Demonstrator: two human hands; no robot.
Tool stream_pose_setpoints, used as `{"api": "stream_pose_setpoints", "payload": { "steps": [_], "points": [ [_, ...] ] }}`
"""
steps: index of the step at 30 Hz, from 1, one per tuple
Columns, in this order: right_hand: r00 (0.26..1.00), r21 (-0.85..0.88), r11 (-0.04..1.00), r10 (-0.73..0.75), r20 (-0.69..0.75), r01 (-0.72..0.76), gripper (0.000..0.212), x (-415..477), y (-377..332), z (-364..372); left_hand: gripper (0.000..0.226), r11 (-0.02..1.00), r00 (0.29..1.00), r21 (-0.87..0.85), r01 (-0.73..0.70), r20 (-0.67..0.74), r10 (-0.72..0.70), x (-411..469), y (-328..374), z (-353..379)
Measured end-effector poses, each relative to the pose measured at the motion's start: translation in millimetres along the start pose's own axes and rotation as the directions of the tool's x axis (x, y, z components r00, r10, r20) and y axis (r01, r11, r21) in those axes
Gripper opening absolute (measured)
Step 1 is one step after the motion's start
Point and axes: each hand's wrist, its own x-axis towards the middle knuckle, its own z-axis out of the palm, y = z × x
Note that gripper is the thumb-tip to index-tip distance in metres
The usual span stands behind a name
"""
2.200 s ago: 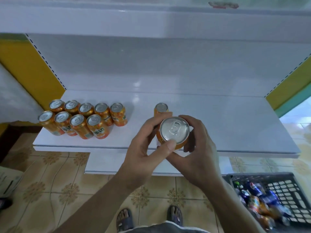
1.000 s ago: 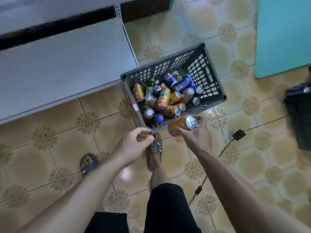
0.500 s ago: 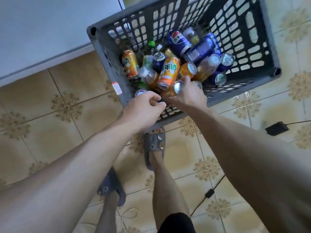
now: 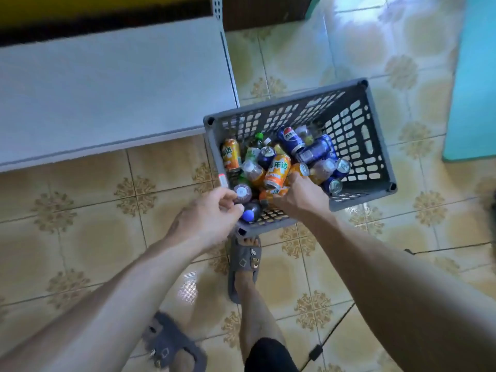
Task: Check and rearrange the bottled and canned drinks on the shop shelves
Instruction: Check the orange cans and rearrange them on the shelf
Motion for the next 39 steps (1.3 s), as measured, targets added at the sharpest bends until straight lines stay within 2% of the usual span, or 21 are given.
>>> {"api": "stream_pose_setpoints", "payload": {
  "steps": [5,9,11,13,16,21,26,33,36,39],
  "points": [
    [0.995,-0.018,0.995,-0.098,-0.027,0.098,0.043,-106,-83,-59,0.032,0.994,0.991,-0.053,-0.099,-0.093,0.093,-111,-14,-88],
    [0.971,0.018,0.975,-0.218,-0.095,0.221,0.052,-214,-174,-88,0.035,0.976,0.960,-0.126,-0.179,-0.239,0.145,-217,-55,-164],
    [0.947,0.053,0.951,-0.297,-0.122,0.305,0.054,-274,-229,-91,0.034,0.967,0.939,-0.172,-0.190,-0.318,0.128,-277,-86,-201],
    [0.908,0.069,0.910,-0.398,-0.131,0.409,0.055,-337,-289,-89,0.032,0.957,0.919,-0.225,-0.181,-0.385,0.083,-335,-122,-236],
    [0.807,0.039,0.811,-0.574,-0.136,0.584,0.056,-420,-378,-86,0.037,0.944,0.870,-0.273,-0.184,-0.492,0.027,-406,-173,-283],
    [0.682,-0.038,0.693,-0.716,-0.151,0.720,0.053,-509,-484,-86,0.040,0.948,0.785,-0.251,-0.195,-0.619,-0.003,-474,-230,-341],
    [0.625,-0.075,0.643,-0.761,-0.176,0.762,0.055,-523,-570,-88,0.040,0.913,0.732,-0.337,-0.232,-0.678,-0.064,-485,-271,-400],
    [0.592,-0.049,0.608,-0.786,-0.175,0.792,0.058,-468,-712,-83,0.038,0.908,0.672,-0.376,-0.184,-0.723,-0.163,-438,-318,-511],
    [0.643,0.048,0.649,-0.735,-0.216,0.759,0.060,-433,-772,-85,0.039,0.916,0.698,-0.377,-0.140,-0.694,-0.179,-414,-331,-562],
    [0.684,0.103,0.682,-0.689,-0.240,0.724,0.079,-394,-817,-82,0.038,0.939,0.728,-0.335,-0.077,-0.663,-0.176,-391,-335,-611]
  ]
}}
